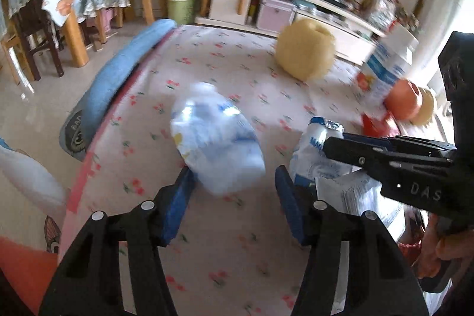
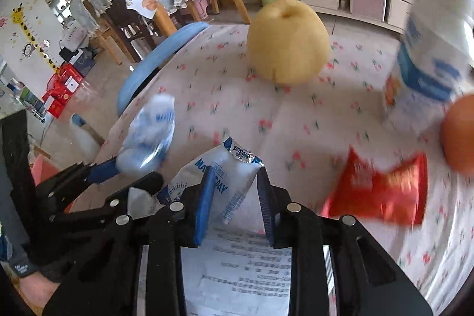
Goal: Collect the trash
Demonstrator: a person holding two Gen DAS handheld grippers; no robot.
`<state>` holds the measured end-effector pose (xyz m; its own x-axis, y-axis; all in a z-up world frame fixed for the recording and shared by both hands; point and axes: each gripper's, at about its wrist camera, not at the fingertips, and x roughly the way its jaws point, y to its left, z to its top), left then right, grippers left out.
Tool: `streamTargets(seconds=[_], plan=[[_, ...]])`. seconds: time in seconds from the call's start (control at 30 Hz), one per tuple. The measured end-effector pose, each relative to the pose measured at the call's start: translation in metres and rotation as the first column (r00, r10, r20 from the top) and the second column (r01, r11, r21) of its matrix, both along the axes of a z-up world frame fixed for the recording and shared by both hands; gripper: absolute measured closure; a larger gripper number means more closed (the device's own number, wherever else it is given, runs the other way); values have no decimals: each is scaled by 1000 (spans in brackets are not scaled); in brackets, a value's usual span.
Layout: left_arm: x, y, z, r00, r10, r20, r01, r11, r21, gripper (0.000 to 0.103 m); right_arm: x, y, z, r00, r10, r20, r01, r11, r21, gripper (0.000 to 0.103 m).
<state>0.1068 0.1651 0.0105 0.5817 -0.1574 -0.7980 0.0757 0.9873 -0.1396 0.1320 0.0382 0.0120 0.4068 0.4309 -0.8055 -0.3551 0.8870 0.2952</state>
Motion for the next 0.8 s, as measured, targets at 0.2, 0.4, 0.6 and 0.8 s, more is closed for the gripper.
streamTargets(seconds=[0.2, 0.4, 0.6, 0.8], plan=[[-33, -23, 0, 996, -83, -19, 83, 997, 1, 46, -52, -20, 1, 1000, 16, 15, -15, 1000, -13, 75], [-62, -25, 6, 989, -144, -40, 142, 988, -56, 46, -110, -40, 0, 999, 18, 39, -17, 1000, -19, 84], [-63, -2, 30, 999, -33, 30, 35, 998, -55, 38, -155, -69, -3, 997, -31, 70, 28, 999, 41, 84], [-26, 7, 27, 995, 93, 32, -92, 995, -33, 24, -160, -90, 20, 989, -81, 120, 66, 990, 127, 42]])
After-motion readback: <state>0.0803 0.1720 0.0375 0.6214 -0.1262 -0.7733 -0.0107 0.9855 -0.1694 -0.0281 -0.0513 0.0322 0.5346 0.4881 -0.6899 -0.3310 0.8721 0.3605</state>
